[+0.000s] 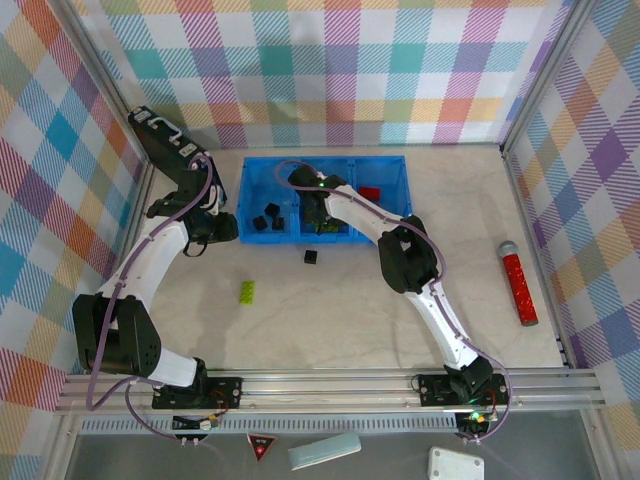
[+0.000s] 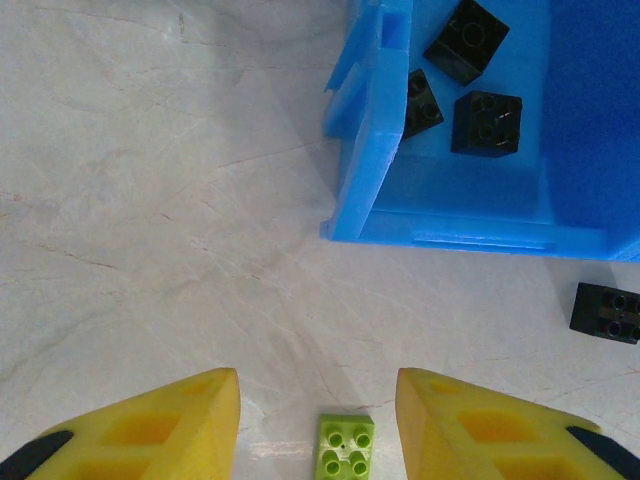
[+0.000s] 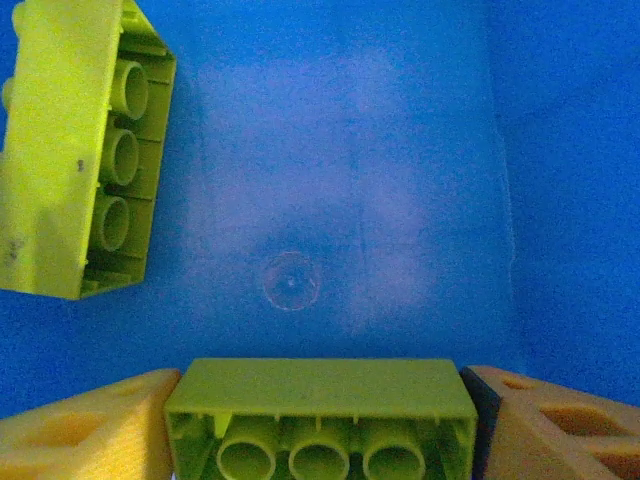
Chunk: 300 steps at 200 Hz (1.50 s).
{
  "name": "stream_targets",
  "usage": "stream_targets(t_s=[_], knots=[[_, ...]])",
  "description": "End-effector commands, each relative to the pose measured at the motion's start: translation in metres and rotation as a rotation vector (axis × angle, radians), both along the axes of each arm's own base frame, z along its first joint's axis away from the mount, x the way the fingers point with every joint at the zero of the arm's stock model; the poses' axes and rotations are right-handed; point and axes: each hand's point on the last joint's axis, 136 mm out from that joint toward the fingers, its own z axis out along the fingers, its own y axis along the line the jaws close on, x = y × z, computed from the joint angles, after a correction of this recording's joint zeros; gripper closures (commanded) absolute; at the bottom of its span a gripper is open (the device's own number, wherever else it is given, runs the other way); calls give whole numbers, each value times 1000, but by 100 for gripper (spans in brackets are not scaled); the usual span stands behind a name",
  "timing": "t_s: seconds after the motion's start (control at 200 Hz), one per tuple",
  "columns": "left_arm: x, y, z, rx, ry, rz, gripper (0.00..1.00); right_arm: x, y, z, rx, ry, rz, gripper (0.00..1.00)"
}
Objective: Sort the legos into containers by color
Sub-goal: Place the lego in the container, then pick up the lego from the center of the table.
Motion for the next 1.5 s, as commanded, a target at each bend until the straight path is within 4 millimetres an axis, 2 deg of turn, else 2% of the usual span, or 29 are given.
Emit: stream_targets(t_s=[0.0,0.5,0.925,1.23,1.495], knots=[[2,1,7,-18,-28,-7,55,3,-7,35,20,-30,-15,27],[1,0,9,-25,-34,-8,55,-4,-2,92,82,-82,34,26],[1,0,11,-26,-38,-9,55,-39,18,117,100,-72,95,28],[1,0,11,-29,-39,-9,55,-79,30,117,117,-50,108,30],[1,-1,12,-33,-41,-12,55,-117,36,93,153,3,69,32]])
